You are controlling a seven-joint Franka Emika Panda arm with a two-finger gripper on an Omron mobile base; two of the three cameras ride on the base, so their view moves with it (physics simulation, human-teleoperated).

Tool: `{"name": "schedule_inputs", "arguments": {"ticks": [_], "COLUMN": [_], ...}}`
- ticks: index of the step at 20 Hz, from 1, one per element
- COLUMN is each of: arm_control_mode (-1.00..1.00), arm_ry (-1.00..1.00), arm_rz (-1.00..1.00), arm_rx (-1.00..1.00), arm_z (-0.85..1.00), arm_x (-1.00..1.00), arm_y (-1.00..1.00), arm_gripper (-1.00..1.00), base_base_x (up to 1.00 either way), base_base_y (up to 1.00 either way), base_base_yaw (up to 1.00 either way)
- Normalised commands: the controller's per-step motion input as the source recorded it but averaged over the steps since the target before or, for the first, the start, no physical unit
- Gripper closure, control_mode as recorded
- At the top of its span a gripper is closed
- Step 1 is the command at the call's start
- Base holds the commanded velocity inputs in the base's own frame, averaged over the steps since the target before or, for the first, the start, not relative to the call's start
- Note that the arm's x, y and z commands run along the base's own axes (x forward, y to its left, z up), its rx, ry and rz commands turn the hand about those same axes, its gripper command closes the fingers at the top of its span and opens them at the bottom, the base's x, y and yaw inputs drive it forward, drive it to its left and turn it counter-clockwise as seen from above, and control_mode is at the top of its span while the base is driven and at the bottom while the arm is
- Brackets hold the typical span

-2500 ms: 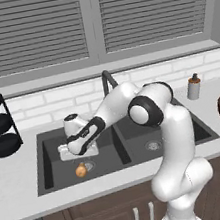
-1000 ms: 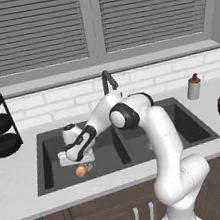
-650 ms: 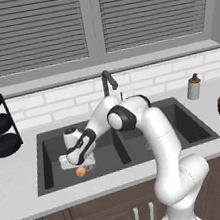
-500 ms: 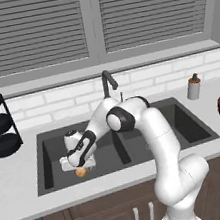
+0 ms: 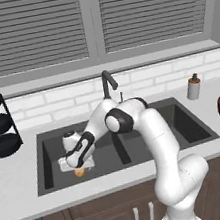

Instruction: Pick the squash from the sink and place it in the bowl. Then pick the bowl and place it in the microwave. Then close the microwave door and press the start button.

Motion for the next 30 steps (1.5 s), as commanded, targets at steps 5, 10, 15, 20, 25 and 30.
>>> {"name": "schedule_inputs", "arguments": {"ticks": [5, 10, 15, 20, 25, 30], "arm_control_mode": [-1.00, -1.00, -1.00, -1.00, -1.00, -1.00], "arm_ry": [-0.12, -0.14, -0.27, -0.58, -0.26, -0.16], "arm_rz": [0.00, 0.00, 0.00, 0.00, 0.00, 0.00], "arm_rx": [0.05, 0.07, 0.07, 0.09, 0.09, 0.12], "arm_z": [0.82, 1.00, 1.00, 1.00, 1.00, 0.97], "arm_x": [-0.25, -0.43, -0.56, -0.67, -0.65, -0.51], "arm_y": [-0.03, 0.00, -0.13, -0.18, -0.21, -0.09], "arm_gripper": [1.00, 1.00, 1.00, 1.00, 1.00, 1.00], "base_base_x": [0.00, 0.00, 0.00, 0.00, 0.00, 0.00], "base_base_y": [0.00, 0.00, 0.00, 0.00, 0.00, 0.00], "base_base_yaw": [0.00, 0.00, 0.00, 0.00, 0.00, 0.00]}}
